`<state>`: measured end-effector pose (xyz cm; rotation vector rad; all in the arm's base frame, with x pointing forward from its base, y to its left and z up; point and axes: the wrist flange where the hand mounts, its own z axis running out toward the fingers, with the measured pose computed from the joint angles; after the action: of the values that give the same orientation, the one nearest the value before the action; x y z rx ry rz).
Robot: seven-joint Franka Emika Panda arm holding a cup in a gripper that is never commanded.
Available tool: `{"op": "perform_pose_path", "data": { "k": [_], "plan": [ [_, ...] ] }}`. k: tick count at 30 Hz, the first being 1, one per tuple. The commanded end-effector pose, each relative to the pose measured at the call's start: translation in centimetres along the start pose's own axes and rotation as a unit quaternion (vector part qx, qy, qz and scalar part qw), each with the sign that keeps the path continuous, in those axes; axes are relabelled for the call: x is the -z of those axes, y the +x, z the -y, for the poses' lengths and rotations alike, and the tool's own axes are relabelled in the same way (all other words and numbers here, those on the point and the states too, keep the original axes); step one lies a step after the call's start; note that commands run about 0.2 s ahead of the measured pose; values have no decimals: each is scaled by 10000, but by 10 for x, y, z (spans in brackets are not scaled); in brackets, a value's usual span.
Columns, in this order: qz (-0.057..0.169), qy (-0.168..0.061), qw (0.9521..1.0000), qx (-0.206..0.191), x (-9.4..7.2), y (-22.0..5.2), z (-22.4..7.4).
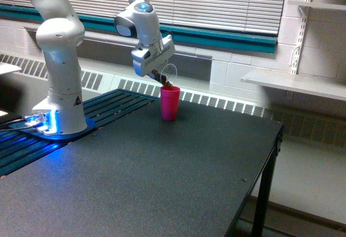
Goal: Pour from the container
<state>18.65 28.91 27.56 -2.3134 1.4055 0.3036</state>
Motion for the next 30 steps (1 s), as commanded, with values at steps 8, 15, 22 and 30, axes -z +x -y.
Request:
{"op": "perform_pose_path", "data": {
  "k": [8,15,22,30],
  "plan": [
    [34,-40,9999,136,2,5,3],
    [41,-62,9999,155,4,7,4],
    [25,-84,9998,157,5,10,4],
    [85,-96,9998,142,6,12,5]
  ]
}}
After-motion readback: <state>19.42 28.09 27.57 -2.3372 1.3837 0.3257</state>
